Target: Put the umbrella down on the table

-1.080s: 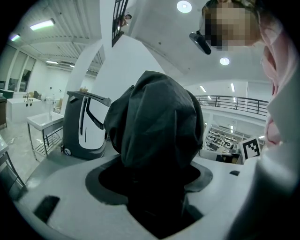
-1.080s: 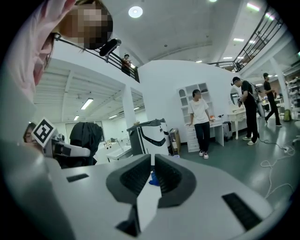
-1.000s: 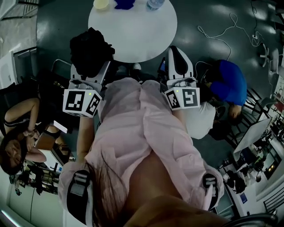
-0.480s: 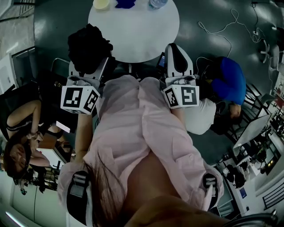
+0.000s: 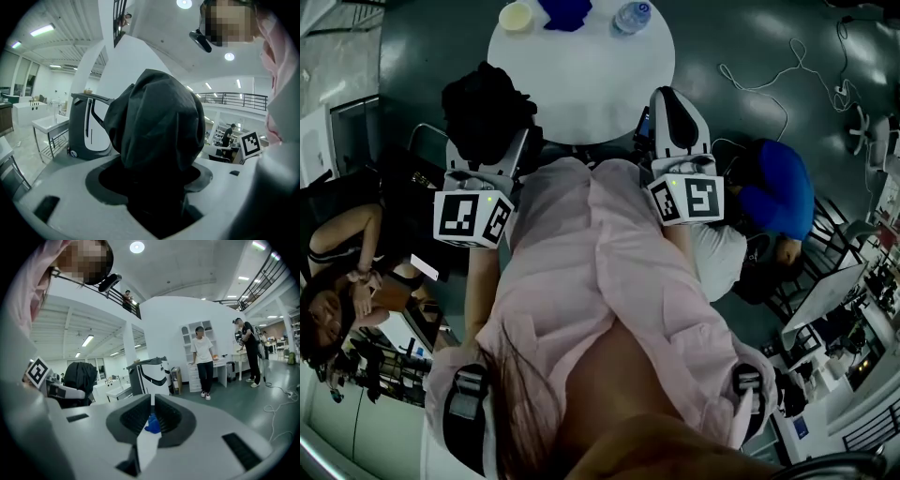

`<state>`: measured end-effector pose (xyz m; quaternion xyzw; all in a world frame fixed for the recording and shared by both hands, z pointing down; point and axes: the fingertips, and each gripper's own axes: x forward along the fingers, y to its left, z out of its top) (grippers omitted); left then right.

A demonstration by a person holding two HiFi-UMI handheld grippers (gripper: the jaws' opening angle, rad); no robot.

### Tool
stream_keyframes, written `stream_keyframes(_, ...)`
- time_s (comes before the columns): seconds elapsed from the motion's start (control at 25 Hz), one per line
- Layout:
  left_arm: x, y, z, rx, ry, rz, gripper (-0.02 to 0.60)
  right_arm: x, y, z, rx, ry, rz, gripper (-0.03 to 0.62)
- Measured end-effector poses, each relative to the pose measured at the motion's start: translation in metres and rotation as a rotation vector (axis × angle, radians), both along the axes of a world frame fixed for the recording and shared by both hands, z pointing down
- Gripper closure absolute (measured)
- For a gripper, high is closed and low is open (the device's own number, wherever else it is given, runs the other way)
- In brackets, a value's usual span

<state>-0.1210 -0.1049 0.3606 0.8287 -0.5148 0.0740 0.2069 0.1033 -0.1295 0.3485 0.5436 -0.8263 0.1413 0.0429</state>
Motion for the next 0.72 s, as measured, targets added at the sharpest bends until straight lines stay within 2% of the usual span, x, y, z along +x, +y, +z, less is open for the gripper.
stream_keyframes(0.2,0.001,-0.003,-0.002,0.004,-0.010,-0.024,0.262,0.000,-0.008,-0.001,0.009,-0.008,-0.023,0.551)
stream_keyframes(0.4,-0.008,-0.014,0.007,-0.036,-0.011,-0.049,0.262,0.007,-0.012,0.000,0.010,-0.014,-0.018,0.551)
stream_keyframes(0.72,0.006,-0.033,0.044,-0.144,-0.155,0.050,0.262,0.025,-0.013,0.002,-0.006,-0.017,0.028,0.551)
